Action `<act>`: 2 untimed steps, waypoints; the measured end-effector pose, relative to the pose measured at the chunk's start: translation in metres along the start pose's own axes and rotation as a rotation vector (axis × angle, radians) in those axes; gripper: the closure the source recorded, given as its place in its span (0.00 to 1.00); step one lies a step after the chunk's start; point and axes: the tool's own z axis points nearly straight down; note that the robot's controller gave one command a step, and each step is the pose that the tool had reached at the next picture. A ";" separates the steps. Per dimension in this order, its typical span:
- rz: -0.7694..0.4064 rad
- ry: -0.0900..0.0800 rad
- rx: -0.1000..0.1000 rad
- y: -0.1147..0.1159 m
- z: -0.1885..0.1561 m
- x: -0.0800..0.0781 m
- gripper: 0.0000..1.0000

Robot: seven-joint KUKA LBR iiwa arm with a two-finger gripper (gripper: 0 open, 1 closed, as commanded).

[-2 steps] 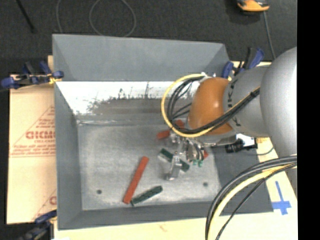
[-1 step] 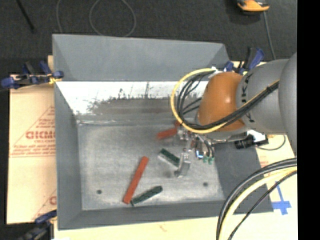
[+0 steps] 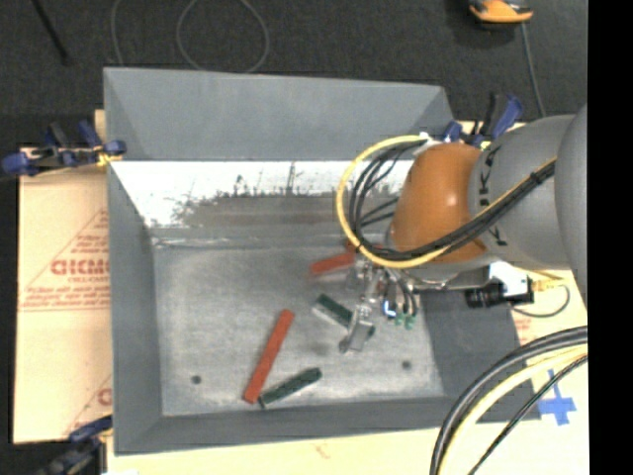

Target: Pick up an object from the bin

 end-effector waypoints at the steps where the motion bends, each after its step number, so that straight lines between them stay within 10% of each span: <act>1: 0.181 0.003 0.001 -0.007 0.051 -0.014 0.00; 2: 0.174 0.001 0.003 -0.008 0.050 -0.015 0.00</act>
Offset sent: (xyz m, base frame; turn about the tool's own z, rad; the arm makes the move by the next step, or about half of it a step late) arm 0.0113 -0.0105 -0.0497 0.1837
